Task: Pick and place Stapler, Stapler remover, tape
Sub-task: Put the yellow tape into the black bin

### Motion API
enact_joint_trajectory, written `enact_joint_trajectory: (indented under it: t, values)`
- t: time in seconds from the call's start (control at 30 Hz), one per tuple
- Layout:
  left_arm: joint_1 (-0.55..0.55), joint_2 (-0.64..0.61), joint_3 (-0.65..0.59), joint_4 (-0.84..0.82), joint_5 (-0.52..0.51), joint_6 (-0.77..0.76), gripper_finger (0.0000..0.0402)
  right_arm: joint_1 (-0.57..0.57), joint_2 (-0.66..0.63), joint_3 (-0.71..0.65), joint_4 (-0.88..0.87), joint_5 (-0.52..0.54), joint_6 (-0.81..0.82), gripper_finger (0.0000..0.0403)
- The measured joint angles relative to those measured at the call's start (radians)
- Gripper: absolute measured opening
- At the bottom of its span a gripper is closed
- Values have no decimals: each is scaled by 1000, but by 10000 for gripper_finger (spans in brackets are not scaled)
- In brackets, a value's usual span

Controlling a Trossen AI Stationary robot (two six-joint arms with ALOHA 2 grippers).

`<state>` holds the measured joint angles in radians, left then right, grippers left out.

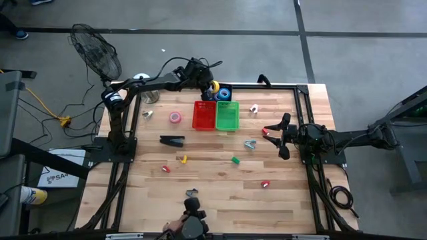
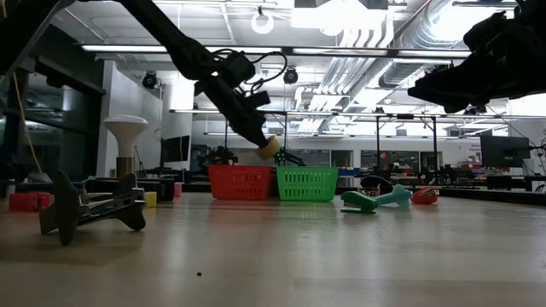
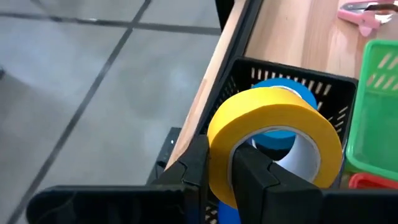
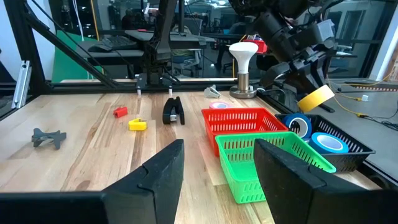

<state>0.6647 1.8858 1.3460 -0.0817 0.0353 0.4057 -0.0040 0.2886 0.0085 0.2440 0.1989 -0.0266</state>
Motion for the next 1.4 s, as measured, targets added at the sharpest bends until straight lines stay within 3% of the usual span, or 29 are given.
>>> enact_joint_trajectory:
  t: [0.5, 0.9, 1.4]
  values:
    - [-11, 0, 0, 44, 30, 295, 50, 0, 0, 0, 0, 0, 0, 185]
    - [-11, 10, 0, 56, 27, 296, 56, 0, 0, 0, 0, 0, 0, 185]
    - [-12, 84, 0, 90, -72, 288, 133, 0, 0, 0, 0, -4, 0, 185]
